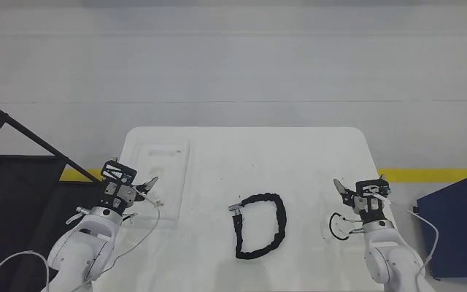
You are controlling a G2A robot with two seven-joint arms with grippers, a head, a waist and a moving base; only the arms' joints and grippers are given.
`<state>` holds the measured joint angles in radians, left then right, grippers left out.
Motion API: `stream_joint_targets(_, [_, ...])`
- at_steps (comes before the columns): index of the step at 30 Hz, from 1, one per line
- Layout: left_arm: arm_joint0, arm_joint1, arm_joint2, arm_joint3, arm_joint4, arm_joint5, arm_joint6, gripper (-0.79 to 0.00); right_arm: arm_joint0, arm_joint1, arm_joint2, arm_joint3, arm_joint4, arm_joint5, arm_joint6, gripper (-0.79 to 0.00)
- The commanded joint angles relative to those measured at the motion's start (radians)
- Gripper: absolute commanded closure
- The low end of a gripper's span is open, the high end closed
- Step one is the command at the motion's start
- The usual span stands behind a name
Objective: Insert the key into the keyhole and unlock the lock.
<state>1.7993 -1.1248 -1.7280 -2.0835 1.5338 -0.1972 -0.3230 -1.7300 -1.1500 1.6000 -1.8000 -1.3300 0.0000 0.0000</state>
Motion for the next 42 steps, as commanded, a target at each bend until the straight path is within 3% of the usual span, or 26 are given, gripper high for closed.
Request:
stream_joint_targets(1, [0.001,0.002,-0.006,-0.02,0.02,-0.019,-0.044,-0.785,0.0,0.0,0.0,0.0,0.0,0.0,0.0,-0.785])
stream_joint_targets(9, [0.02,0.006,-0.049,-0.082,-0.095,-0.141,-0.269,-0.785,0.0,0.0,0.0,0.0,0.0,0.0,0.0,-0.785])
stream_joint_targets(18, [-0.031,0.008,-0.047,-0.037,-0.327,-0.178,-0.5,-0.785,0.0,0.0,0.0,0.0,0.0,0.0,0.0,-0.785])
stream_joint_targets(25, [-0.13,0.015,-0.009,0.05,-0.496,-0.206,-0.677,-0.785,0.0,0.0,0.0,0.0,0.0,0.0,0.0,-0.785])
stream_joint_targets(29, [-0.238,0.025,0.019,0.095,-0.59,-0.233,-0.85,-0.785,0.0,0.0,0.0,0.0,0.0,0.0,0.0,-0.785])
stream_joint_targets(34, [-0.366,0.04,0.064,0.132,-0.559,-0.261,-1.03,-0.785,0.0,0.0,0.0,0.0,0.0,0.0,0.0,-0.785])
stream_joint_targets(40, [-0.41,0.072,0.128,0.127,-0.57,-0.18,-1.12,-0.785,0.0,0.0,0.0,0.0,0.0,0.0,0.0,-0.785])
stream_joint_targets(42, [-0.415,0.081,0.134,0.116,-0.671,-0.131,-1.169,-0.785,0.0,0.0,0.0,0.0,0.0,0.0,0.0,-0.785])
